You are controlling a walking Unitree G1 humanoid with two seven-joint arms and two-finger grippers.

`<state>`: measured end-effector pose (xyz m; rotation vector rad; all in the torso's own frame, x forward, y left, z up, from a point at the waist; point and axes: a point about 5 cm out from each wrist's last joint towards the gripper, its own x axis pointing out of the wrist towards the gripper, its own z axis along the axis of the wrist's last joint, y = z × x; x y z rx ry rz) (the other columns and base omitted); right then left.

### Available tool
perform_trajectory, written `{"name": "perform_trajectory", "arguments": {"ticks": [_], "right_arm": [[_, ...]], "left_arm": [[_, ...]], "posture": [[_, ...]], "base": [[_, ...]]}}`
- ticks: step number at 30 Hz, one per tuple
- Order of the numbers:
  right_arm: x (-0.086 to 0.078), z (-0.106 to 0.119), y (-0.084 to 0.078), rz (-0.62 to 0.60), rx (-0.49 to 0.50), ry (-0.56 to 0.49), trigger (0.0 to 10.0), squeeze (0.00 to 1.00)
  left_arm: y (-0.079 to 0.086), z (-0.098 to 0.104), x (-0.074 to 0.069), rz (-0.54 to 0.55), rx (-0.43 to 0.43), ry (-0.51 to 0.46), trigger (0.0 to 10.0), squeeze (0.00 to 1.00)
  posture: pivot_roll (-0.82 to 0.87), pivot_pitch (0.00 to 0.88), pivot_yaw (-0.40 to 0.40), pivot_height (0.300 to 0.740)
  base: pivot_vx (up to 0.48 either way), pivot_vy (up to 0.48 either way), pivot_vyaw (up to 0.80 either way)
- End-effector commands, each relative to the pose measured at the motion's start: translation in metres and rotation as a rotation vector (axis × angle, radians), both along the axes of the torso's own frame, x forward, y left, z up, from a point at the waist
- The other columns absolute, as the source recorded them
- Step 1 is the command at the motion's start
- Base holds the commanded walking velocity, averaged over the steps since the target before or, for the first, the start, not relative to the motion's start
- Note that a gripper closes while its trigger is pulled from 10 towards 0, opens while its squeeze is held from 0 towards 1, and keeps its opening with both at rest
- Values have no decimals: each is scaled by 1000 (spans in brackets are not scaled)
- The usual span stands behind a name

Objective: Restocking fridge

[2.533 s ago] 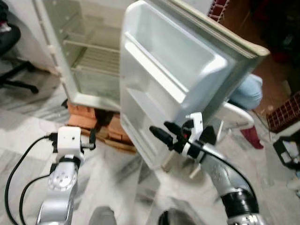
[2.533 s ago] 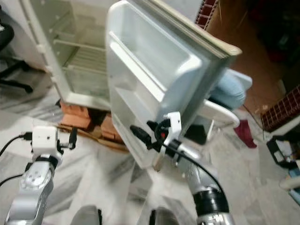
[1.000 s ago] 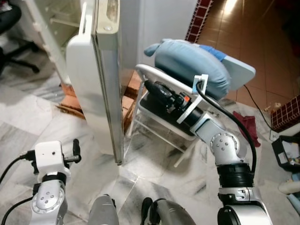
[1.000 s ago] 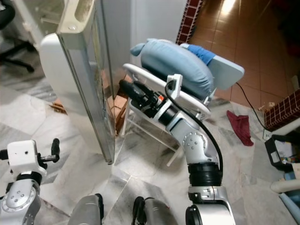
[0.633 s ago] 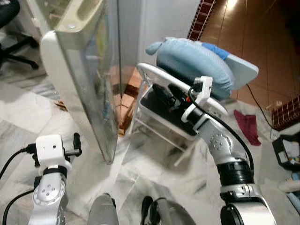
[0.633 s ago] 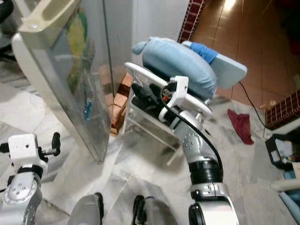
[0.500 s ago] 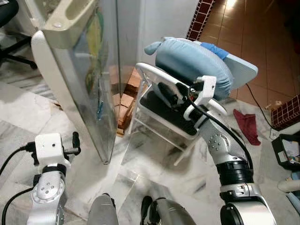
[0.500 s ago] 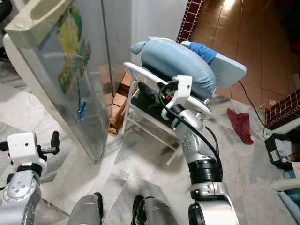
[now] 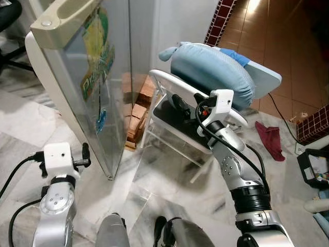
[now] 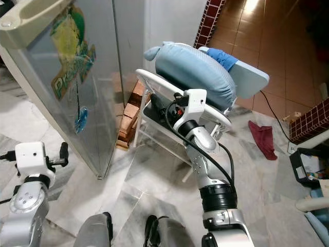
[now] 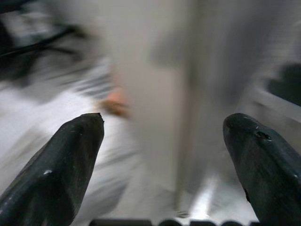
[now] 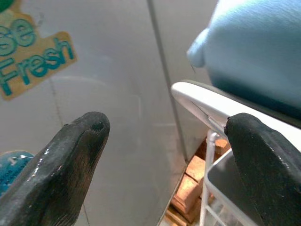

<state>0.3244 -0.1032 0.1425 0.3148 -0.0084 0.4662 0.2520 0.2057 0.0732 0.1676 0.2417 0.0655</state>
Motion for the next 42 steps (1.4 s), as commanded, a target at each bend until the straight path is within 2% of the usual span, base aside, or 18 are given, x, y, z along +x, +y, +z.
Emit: {"name": "perform_trajectory", "arguments": {"ticks": [1, 4, 5, 6, 9, 11, 13, 15, 16, 18, 25, 27, 28, 29, 30, 33, 38, 42], "right_arm": [[0, 1, 0, -16, -5, -12, 10000, 0], [0, 4, 2, -13, -10, -31, 10000, 0], [-1, 5, 3, -10, -13, -42, 10000, 0], [-1, 5, 3, -9, -14, -44, 10000, 0], [-3, 5, 2, -9, -11, -45, 10000, 0], [-4, 5, 1, -9, -8, -46, 10000, 0], [-5, 4, -1, -8, -5, -45, 10000, 0], [-6, 2, -2, -13, -5, -37, 10000, 0], [-5, -1, -4, -18, -8, -28, 10000, 0], [-5, -3, -4, -20, -10, -23, 10000, 0], [-4, -3, 1, 28, -35, -31, 10000, 0], [-2, -4, 0, 34, -45, -28, 10000, 0], [-2, -4, -1, 45, -59, -31, 10000, 0], [-2, -4, -1, 45, -59, -31, 10000, 0], [-3, -3, -2, 51, -65, -34, 10000, 0], [-6, -2, -6, 80, -116, -50, 10000, 0], [-12, -10, -18, 92, -181, -29, 10000, 0], [-15, -12, -19, 102, -206, -32, 10000, 0]], "left_arm": [[-14, -7, 4, -98, -5, 30, 10000, 0], [-18, -6, 16, -139, -19, 38, 10000, 0], [-24, -5, 25, -193, -14, 47, 10000, 0], [-25, -5, 27, -208, -11, 51, 10000, 0], [-20, -6, 34, -207, 40, 57, 10000, 0], [1, 0, 38, -87, 75, 11, 10000, 0], [23, 4, 35, 46, 85, -23, 10000, 0], [41, 4, 27, 148, 93, -35, 10000, 0], [52, 2, 19, 199, 99, -38, 10000, 0], [54, -1, 14, 200, 104, -37, 10000, 0], [47, 4, -1, 218, 121, -98, 10000, 0], [38, 6, -2, 205, 111, -119, 10000, 0], [24, 9, -2, 169, 93, -137, 10000, 0], [24, 9, -2, 169, 93, -137, 10000, 0], [14, 11, -2, 141, 82, -147, 10000, 0], [1, 16, -4, 88, 75, -158, 10000, 0], [-5, 11, -6, 80, 70, -148, 10000, 0], [-5, 9, -6, 77, 74, -137, 10000, 0]], "posture": [[76, 53, -116, 740], [76, 53, -116, 740], [61, 48, -111, 740], [61, 48, -111, 740], [49, 45, -108, 740], [40, 46, -104, 740], [43, 47, -104, 740], [48, 49, -106, 740], [54, 50, -108, 740], [54, 50, -108, 740], [83, 57, -116, 740], [91, 65, -107, 740], [91, 69, -101, 740], [91, 69, -101, 740], [89, 72, -98, 740], [86, 76, -88, 740], [58, 57, -73, 740], [50, 46, -54, 740]], "base": [[0, 0, 0], [0, 0, 0], [0, 0, 0], [0, 0, 0], [0, 0, 0], [0, 0, 0], [0, 0, 0], [0, 0, 0], [0, 0, 0], [0, 0, 0], [0, 0, 0], [0, 0, 0], [0, 0, 0], [0, 0, 0], [0, 0, 0], [0, 320, 0], [0, 480, -190], [0, 480, -236]]}}
